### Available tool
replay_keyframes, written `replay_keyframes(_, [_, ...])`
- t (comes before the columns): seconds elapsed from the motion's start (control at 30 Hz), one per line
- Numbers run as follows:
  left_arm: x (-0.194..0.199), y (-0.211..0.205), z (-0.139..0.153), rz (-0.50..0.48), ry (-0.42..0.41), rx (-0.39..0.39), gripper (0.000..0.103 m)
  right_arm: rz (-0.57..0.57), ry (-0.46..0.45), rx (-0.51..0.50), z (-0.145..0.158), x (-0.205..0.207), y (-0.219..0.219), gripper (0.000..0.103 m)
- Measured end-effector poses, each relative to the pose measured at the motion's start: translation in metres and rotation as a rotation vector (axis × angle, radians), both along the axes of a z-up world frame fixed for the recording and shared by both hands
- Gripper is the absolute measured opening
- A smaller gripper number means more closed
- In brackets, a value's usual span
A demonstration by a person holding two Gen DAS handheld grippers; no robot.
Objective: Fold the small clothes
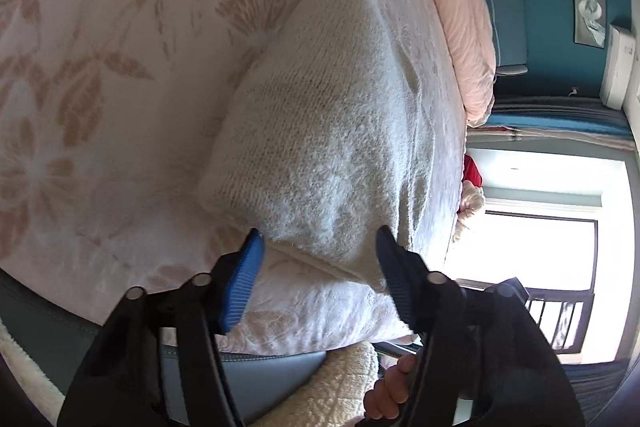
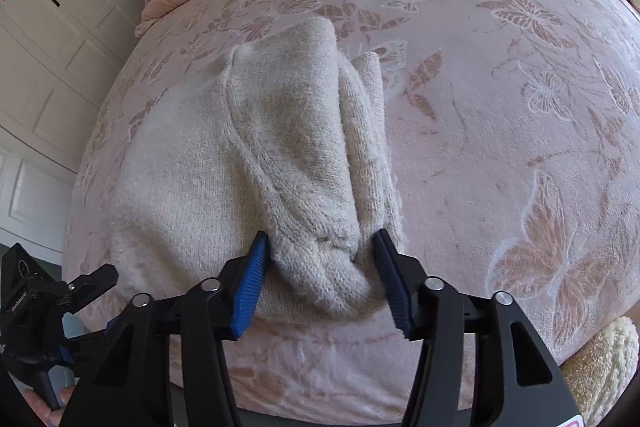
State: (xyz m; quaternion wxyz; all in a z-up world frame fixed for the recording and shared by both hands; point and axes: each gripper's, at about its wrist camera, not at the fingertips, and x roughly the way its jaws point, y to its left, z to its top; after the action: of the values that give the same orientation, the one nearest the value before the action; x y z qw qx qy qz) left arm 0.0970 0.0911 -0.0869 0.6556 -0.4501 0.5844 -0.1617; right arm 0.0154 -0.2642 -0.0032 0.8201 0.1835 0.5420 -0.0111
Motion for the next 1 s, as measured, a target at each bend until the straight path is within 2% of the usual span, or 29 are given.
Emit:
replay_keyframes(0.03, [0.004, -0.001, 0.000, 0.009, 0.017, 0.014, 0.020, 0.014, -0.017, 0.023, 0.008, 0.003, 0.000, 0.020])
replay_keyframes(0.07, [0.007, 0.000, 0.006, 0.021, 0.010, 0.040, 0.011, 0.017, -0.060, 0.046, 0.022, 0.004, 0.000, 0.017])
replay_keyframes(0.13, [0.010, 0.002, 0.028, 0.048, -0.061, 0.082, 0.010, 0.026, -0.172, 0.076, 0.058, -0.002, -0.001, 0.015])
replay_keyframes(0.2, [0.009, 0.002, 0.055, 0.039, -0.160, 0.191, 0.009, 0.043, -0.246, 0.084, 0.082, -0.010, -0.003, 0.014])
replay_keyframes(0.23, [0.009, -0.001, 0.063, 0.017, -0.195, 0.252, 0.010, 0.057, -0.237, 0.067, 0.077, -0.010, -0.003, 0.014])
replay_keyframes(0.27, [0.008, -0.005, 0.062, -0.008, -0.201, 0.291, 0.010, 0.065, -0.180, 0.024, 0.058, -0.007, -0.002, 0.014])
replay_keyframes(0.33, [0.009, -0.015, 0.043, -0.062, -0.162, 0.369, 0.010, 0.076, 0.018, -0.022, -0.009, 0.000, -0.005, 0.014])
replay_keyframes(0.37, [0.008, -0.021, 0.031, -0.088, -0.142, 0.409, 0.010, 0.058, 0.047, 0.004, -0.029, -0.003, -0.008, 0.013])
replay_keyframes(0.43, [0.001, -0.027, 0.019, -0.110, -0.131, 0.444, 0.010, 0.031, -0.009, 0.018, -0.012, -0.009, -0.009, 0.014])
replay_keyframes(0.53, [-0.002, -0.034, 0.034, -0.155, -0.208, 0.528, 0.013, 0.066, -0.082, -0.033, 0.018, -0.013, -0.001, 0.015])
replay_keyframes(0.57, [-0.002, -0.037, 0.037, -0.173, -0.226, 0.549, 0.013, 0.078, -0.070, -0.050, 0.013, -0.012, 0.000, 0.016])
replay_keyframes(0.63, [-0.001, -0.044, 0.038, -0.197, -0.242, 0.588, 0.014, 0.107, 0.020, -0.086, -0.019, -0.008, 0.000, 0.020])
replay_keyframes(0.67, [-0.002, -0.047, 0.038, -0.211, -0.245, 0.604, 0.015, 0.093, 0.009, -0.087, -0.020, -0.012, -0.003, 0.024])
replay_keyframes(0.73, [-0.007, -0.050, 0.045, -0.238, -0.272, 0.640, 0.017, 0.048, -0.019, -0.054, -0.003, -0.020, -0.009, 0.033])
replay_keyframes(0.83, [-0.021, -0.057, 0.063, -0.292, -0.372, 0.763, 0.031, 0.024, -0.081, -0.080, 0.028, -0.038, -0.009, 0.034])
replay_keyframes(0.9, [-0.033, -0.059, 0.076, -0.291, -0.432, 0.840, 0.058, 0.010, -0.102, -0.133, 0.042, -0.052, -0.006, 0.036])
replay_keyframes(1.0, [-0.049, -0.066, 0.092, -0.282, -0.505, 0.928, 0.076, -0.014, -0.101, -0.181, 0.047, -0.073, 0.000, 0.049])
